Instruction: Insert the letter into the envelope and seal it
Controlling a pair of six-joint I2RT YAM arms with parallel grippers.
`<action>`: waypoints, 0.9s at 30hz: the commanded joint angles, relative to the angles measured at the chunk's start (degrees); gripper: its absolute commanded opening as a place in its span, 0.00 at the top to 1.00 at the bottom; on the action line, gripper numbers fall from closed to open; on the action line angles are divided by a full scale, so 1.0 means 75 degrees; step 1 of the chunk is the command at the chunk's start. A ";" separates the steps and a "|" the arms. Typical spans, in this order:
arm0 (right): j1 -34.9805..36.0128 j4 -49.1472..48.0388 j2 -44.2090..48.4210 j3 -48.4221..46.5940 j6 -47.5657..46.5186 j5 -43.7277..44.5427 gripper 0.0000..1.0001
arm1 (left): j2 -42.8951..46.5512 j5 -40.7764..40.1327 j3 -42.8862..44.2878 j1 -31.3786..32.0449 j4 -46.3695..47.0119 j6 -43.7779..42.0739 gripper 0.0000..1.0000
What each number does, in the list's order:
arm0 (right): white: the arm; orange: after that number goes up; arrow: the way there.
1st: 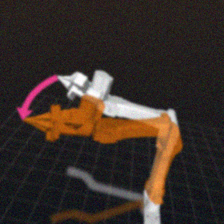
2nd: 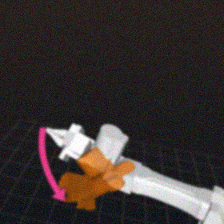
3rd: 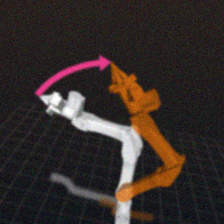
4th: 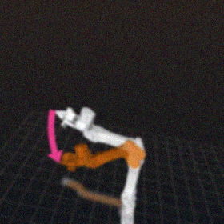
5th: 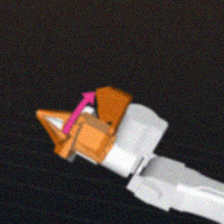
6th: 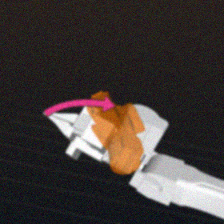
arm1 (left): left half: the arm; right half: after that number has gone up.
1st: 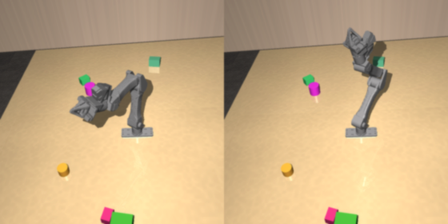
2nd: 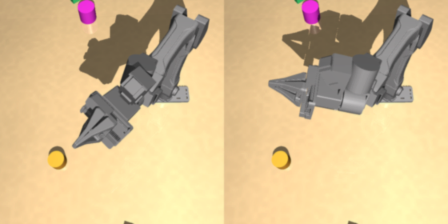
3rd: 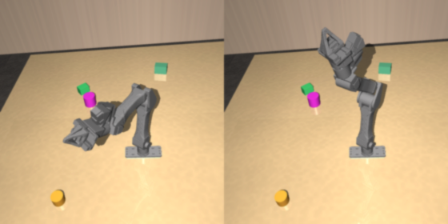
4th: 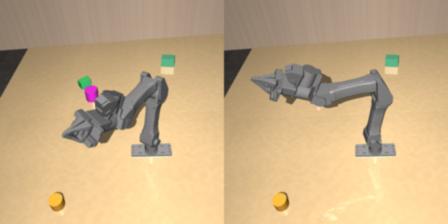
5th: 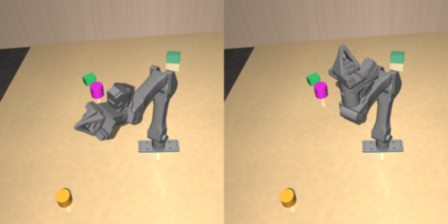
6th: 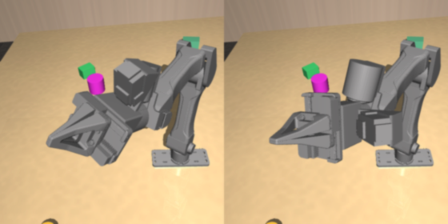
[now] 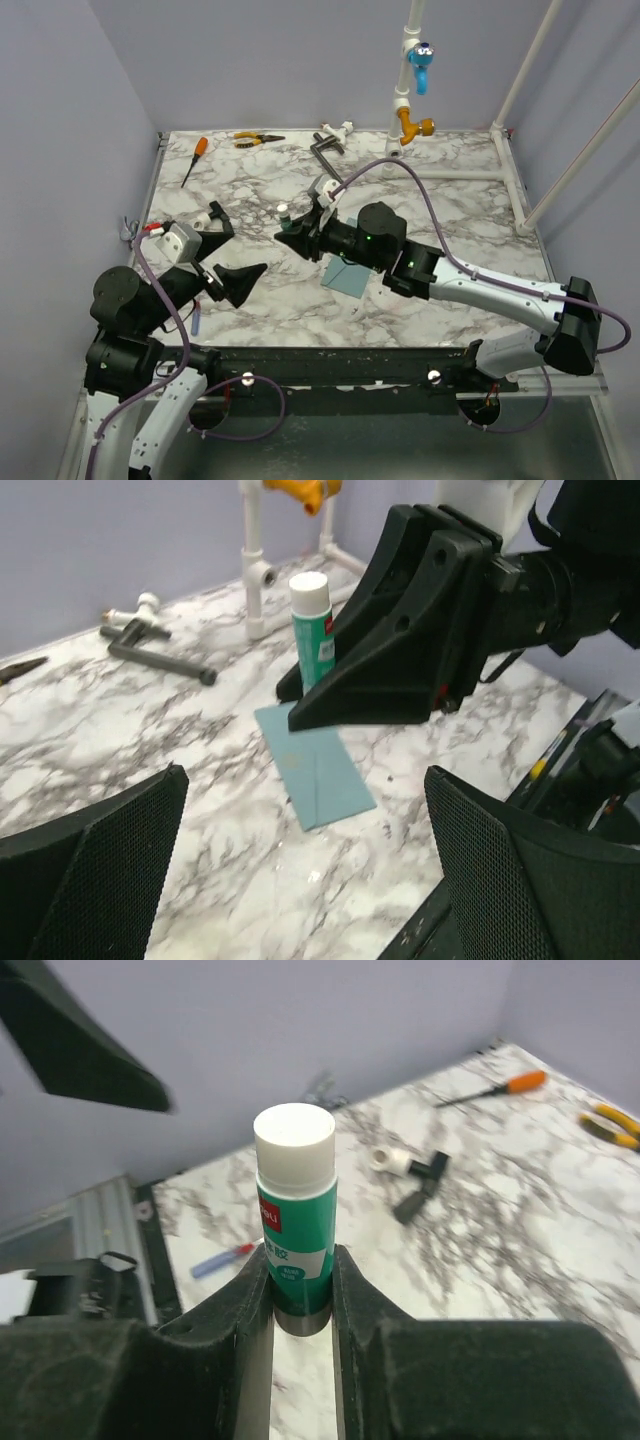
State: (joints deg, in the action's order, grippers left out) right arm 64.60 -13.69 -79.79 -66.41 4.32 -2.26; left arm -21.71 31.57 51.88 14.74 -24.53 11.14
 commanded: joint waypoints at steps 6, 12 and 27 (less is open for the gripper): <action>-0.1193 0.1502 0.0240 0.0519 -0.0487 0.0026 0.99 | -0.3370 -0.3391 0.3442 -0.0466 -0.5868 -0.3633 0.01; -0.1207 0.1242 0.0620 0.1189 -0.1626 -0.0351 0.99 | -0.4837 -0.3983 0.3116 -0.1281 -0.5954 -0.4575 0.01; -0.1207 0.1124 0.0896 0.1704 -0.2227 -0.0854 0.99 | -0.8190 -0.3840 0.2052 -0.3476 -0.3387 -0.4832 0.10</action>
State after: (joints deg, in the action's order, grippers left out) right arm 55.40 -4.60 -74.22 -54.65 -10.81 -8.62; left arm -79.48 5.10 69.73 -10.87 -57.17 -23.18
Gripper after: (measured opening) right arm 0.231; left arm 0.931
